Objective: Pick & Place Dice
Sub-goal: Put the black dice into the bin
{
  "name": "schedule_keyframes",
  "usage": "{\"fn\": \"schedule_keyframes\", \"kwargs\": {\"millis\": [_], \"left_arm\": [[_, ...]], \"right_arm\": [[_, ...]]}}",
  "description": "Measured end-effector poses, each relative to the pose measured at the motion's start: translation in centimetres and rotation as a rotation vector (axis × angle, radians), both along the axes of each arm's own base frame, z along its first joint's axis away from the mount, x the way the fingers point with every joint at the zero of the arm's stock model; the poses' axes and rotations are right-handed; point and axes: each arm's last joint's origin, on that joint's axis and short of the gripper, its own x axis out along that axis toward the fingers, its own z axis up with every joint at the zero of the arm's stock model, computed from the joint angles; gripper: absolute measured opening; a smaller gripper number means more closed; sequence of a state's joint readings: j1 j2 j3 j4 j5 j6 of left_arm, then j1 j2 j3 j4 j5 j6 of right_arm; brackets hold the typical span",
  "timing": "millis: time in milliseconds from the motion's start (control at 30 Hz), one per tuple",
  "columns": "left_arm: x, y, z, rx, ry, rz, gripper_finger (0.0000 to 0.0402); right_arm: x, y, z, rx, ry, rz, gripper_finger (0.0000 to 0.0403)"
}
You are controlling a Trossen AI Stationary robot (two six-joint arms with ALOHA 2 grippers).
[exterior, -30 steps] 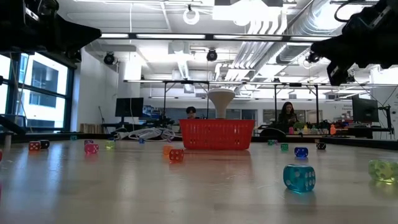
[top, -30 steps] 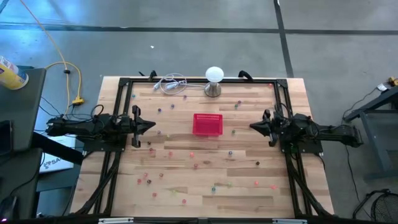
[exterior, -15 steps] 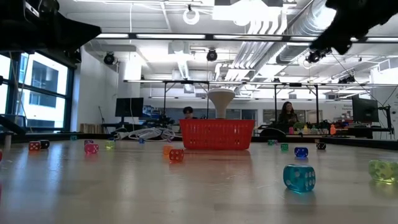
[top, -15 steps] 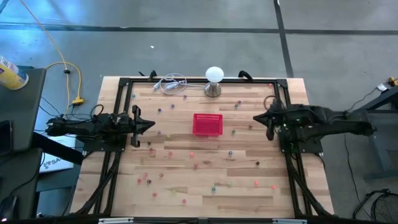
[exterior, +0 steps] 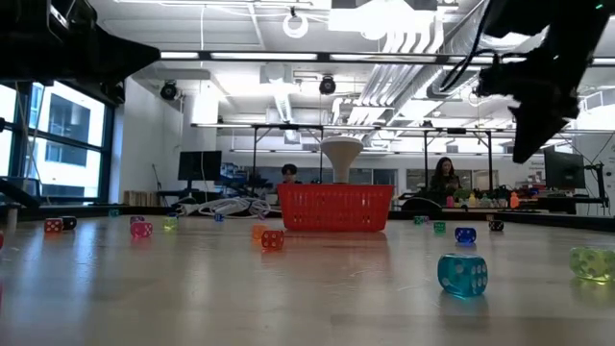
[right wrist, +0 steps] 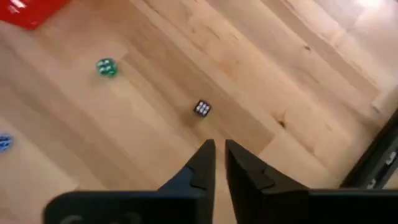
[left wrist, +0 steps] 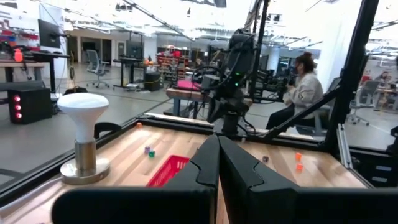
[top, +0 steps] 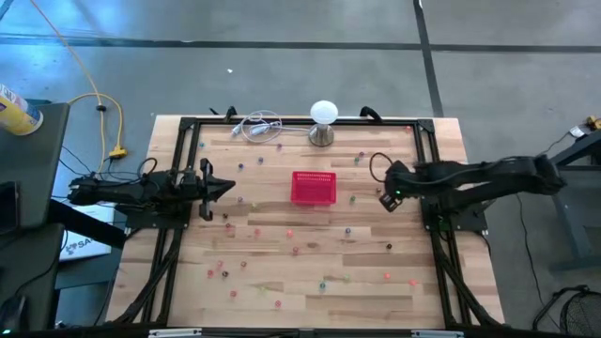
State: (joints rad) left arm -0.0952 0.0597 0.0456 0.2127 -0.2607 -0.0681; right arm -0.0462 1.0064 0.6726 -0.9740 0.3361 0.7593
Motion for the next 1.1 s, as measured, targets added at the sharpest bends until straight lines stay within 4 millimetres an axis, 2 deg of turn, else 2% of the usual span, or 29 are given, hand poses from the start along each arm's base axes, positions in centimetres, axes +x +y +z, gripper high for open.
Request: {"fn": "schedule_keyframes", "kwargs": {"millis": [267, 367, 467, 667, 800, 967, 1100], "left_arm": [[0.1, 0.0, -0.1, -0.012, 0.006, -0.001, 0.0000], [0.1, 0.0, -0.1, -0.025, 0.008, -0.003, 0.0000], [0.2, 0.0, -0.2, -0.066, 0.014, -0.011, 0.0000], [0.6, -0.1, -0.6, -0.006, 0.070, -0.008, 0.0008], [1.3, -0.2, -1.4, 0.003, 0.161, -0.030, 0.0042], [2.1, -0.3, -1.9, 0.004, 0.243, -0.031, 0.0093], [2.5, -0.3, -1.8, -0.068, 0.251, -0.034, 0.0111]], "right_arm": [[2.5, -2.0, -2.1, 0.135, -0.005, -0.126, 0.0157], [2.9, -2.8, -3.0, 0.153, 0.029, -0.212, 0.0185], [3.3, -3.1, -4.0, 0.156, 0.081, -0.210, 0.0203], [4.2, -3.2, -5.4, 0.163, 0.119, -0.245, 0.0219], [5.0, -3.0, -6.1, 0.164, 0.097, -0.250, 0.0216], [5.3, -3.1, -6.7, 0.168, 0.077, -0.359, 0.0207], [5.2, -3.2, -6.6, 0.151, 0.073, -0.387, 0.0197]]}}
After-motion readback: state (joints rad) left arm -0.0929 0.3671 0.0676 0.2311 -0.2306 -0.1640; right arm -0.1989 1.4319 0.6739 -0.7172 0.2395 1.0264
